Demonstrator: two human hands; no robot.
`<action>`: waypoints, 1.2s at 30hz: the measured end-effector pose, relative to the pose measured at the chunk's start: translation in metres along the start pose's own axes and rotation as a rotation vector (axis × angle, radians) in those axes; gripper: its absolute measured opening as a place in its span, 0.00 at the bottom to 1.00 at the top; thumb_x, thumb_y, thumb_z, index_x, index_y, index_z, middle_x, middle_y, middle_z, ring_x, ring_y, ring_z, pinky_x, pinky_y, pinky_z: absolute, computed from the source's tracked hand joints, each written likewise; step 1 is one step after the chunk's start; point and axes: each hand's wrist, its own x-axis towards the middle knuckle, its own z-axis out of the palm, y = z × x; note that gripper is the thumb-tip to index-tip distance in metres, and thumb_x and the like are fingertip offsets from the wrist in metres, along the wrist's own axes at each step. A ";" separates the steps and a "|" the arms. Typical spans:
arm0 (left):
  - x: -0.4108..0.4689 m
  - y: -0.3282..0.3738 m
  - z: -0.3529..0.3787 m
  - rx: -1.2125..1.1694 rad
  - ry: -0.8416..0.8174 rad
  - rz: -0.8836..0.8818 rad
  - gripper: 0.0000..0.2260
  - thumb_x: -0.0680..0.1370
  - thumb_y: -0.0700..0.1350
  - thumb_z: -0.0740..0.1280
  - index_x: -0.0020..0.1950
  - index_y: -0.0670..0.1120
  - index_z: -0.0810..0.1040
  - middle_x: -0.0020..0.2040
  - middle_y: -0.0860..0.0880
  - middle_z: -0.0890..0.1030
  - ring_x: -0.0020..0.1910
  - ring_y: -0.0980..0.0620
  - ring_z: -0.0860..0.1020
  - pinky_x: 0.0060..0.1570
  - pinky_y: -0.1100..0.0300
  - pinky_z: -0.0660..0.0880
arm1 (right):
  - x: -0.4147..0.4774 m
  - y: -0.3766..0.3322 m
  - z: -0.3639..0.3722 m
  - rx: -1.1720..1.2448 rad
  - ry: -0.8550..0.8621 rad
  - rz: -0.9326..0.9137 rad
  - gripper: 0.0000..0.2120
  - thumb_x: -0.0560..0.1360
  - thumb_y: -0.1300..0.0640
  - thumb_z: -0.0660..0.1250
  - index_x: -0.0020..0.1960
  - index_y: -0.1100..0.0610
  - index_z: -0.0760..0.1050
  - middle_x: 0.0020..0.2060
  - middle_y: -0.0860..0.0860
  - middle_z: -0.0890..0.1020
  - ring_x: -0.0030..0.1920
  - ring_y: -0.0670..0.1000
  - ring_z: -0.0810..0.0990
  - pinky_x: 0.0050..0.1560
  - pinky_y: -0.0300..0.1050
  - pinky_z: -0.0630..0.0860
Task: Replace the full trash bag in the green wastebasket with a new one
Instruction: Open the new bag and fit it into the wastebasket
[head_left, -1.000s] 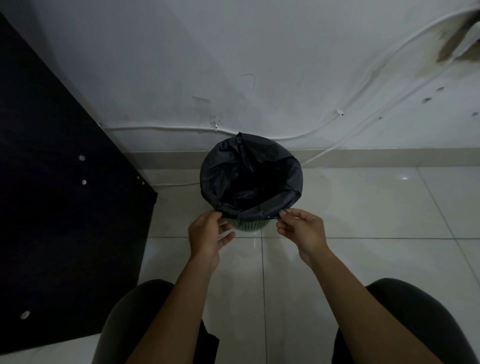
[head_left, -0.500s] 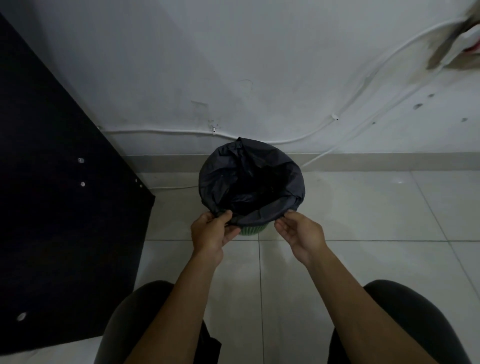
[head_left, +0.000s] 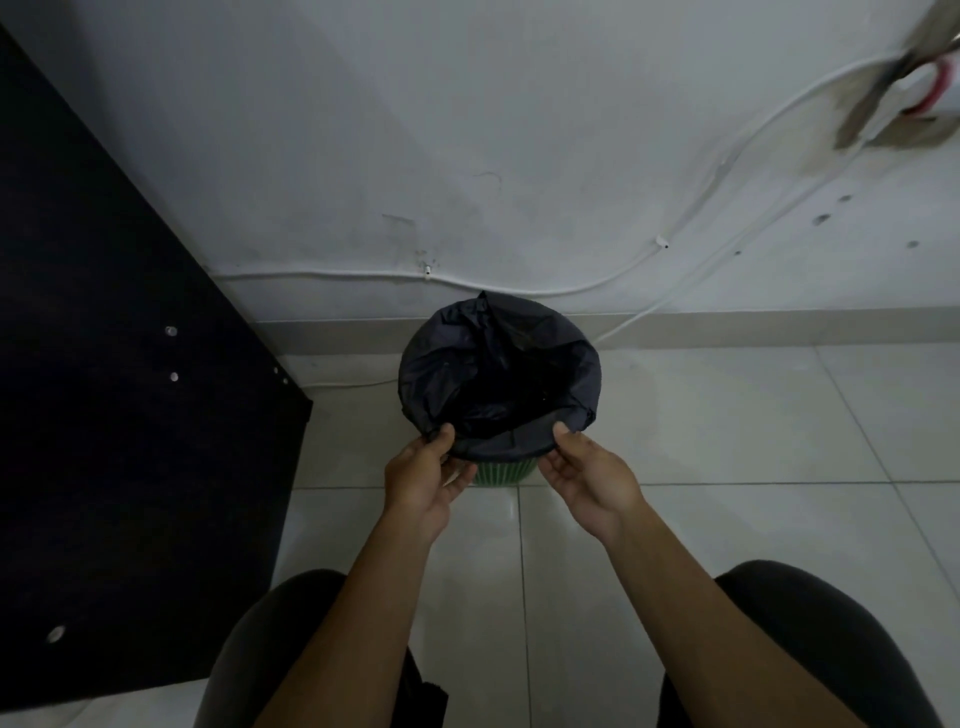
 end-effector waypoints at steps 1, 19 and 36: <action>0.001 0.001 -0.001 -0.041 -0.018 -0.038 0.09 0.78 0.42 0.69 0.57 0.42 0.78 0.52 0.44 0.80 0.51 0.48 0.77 0.42 0.53 0.81 | -0.002 0.000 -0.001 0.013 -0.023 0.025 0.03 0.77 0.62 0.66 0.44 0.58 0.76 0.36 0.51 0.82 0.40 0.48 0.78 0.53 0.44 0.77; 0.012 0.002 -0.002 -0.118 -0.078 -0.083 0.05 0.79 0.41 0.67 0.53 0.43 0.79 0.48 0.46 0.81 0.46 0.51 0.78 0.45 0.57 0.76 | -0.001 -0.008 -0.012 -0.068 -0.073 -0.004 0.05 0.77 0.65 0.66 0.53 0.61 0.78 0.47 0.55 0.84 0.48 0.52 0.81 0.56 0.49 0.79; 0.022 0.006 0.000 -0.142 -0.057 -0.012 0.08 0.78 0.38 0.68 0.56 0.39 0.79 0.55 0.43 0.82 0.53 0.48 0.79 0.55 0.55 0.77 | 0.002 -0.004 -0.006 -0.066 0.008 -0.140 0.08 0.74 0.70 0.68 0.44 0.59 0.74 0.40 0.58 0.80 0.39 0.54 0.79 0.42 0.46 0.81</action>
